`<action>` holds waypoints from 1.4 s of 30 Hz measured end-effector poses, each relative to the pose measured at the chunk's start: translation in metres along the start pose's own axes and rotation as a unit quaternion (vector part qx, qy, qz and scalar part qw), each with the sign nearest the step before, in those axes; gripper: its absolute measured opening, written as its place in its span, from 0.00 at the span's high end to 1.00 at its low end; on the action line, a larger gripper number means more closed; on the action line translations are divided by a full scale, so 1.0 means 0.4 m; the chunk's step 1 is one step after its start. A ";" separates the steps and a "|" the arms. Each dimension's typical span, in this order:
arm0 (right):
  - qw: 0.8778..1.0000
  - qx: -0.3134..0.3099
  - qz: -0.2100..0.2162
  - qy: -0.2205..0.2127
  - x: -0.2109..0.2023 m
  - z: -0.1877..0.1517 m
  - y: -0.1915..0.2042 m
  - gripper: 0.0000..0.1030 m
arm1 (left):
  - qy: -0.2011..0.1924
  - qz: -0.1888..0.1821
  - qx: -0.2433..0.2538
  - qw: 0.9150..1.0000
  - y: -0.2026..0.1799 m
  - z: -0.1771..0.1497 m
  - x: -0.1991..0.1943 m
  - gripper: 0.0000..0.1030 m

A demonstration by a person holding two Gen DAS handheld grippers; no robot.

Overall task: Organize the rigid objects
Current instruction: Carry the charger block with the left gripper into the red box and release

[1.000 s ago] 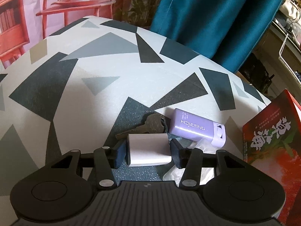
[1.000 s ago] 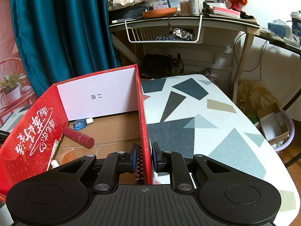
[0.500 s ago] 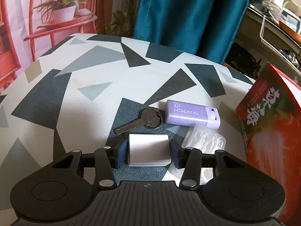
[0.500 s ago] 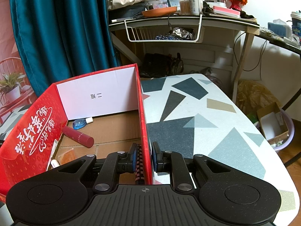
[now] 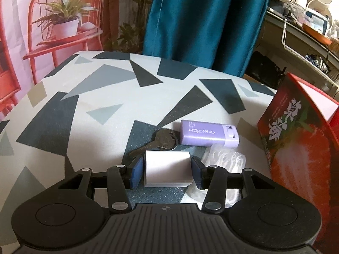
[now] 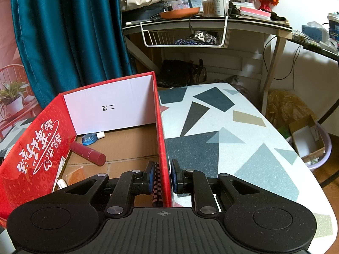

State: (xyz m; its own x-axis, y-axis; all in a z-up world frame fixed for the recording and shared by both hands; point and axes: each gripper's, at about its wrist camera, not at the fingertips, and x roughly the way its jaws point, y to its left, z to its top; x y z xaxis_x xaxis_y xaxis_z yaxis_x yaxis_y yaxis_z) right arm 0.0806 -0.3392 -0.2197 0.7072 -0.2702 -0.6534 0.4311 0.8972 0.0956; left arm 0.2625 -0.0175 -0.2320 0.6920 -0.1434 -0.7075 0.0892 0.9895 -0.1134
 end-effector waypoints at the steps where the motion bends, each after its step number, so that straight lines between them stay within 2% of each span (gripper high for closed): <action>1: 1.000 0.000 0.000 0.000 0.000 0.000 0.000 0.85 | -0.002 -0.004 0.001 1.000 -0.002 0.004 -0.004 0.51; 10: 1.000 -0.001 0.001 0.001 0.000 -0.001 0.001 0.84 | -0.035 -0.055 0.027 0.997 -0.056 0.078 -0.055 0.51; 19: 1.000 -0.003 0.001 0.002 0.000 -0.001 0.001 0.84 | -0.063 -0.128 0.062 0.988 -0.181 0.150 -0.094 0.51; 23: 1.000 -0.005 0.001 0.002 0.000 0.000 0.000 0.84 | -0.075 -0.153 0.098 0.980 -0.258 0.156 -0.103 0.51; 27: 1.000 -0.005 0.001 0.002 0.000 0.000 0.000 0.84 | -0.079 -0.180 0.148 0.969 -0.333 0.145 -0.101 0.51; 31: 1.000 0.000 0.004 0.004 0.000 0.002 -0.003 0.84 | -0.065 -0.203 0.177 0.961 -0.382 0.123 -0.089 0.51; 34: 1.000 0.000 0.005 0.004 -0.001 0.003 -0.004 0.84 | -0.062 -0.210 0.206 0.954 -0.406 0.108 -0.081 0.51; 39: 1.000 0.006 0.008 0.006 -0.001 0.005 -0.008 0.83 | -0.062 -0.210 0.274 0.936 -0.441 0.068 -0.069 0.51; 42: 1.000 0.008 0.009 0.006 -0.002 0.005 -0.010 0.83 | -0.052 -0.214 0.298 0.929 -0.452 0.054 -0.060 0.51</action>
State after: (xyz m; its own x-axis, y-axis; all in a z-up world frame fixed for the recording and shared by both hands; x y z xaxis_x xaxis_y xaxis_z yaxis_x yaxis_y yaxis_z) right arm 0.0794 -0.3434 -0.2180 0.7083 -0.2493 -0.6604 0.4273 0.8961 0.1199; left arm 0.2451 -0.1928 -0.1795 0.5649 -0.5536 -0.6119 0.7308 0.6801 0.0593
